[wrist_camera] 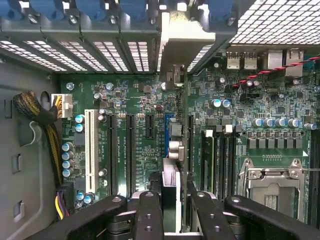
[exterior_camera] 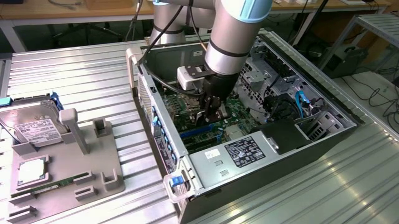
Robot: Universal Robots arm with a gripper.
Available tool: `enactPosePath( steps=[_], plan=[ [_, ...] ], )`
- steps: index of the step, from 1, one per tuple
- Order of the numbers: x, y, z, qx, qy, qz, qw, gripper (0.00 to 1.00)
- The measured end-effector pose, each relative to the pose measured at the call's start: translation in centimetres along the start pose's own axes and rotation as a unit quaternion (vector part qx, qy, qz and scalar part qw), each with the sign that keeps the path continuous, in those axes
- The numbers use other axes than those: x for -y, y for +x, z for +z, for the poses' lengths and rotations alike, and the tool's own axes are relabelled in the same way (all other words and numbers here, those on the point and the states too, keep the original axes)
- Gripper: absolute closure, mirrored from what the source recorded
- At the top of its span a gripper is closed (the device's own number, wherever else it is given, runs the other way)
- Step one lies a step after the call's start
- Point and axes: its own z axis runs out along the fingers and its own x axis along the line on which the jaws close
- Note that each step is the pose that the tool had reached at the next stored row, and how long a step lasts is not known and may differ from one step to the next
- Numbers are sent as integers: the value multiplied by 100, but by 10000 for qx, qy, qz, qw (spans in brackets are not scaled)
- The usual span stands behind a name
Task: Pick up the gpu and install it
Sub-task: 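Insert the gpu into the slot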
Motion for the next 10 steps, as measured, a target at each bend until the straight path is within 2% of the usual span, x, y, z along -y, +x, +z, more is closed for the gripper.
enactPosePath(
  steps=[10],
  plan=[
    [-31,14,33,0,0,0,10000,73]
  ],
)
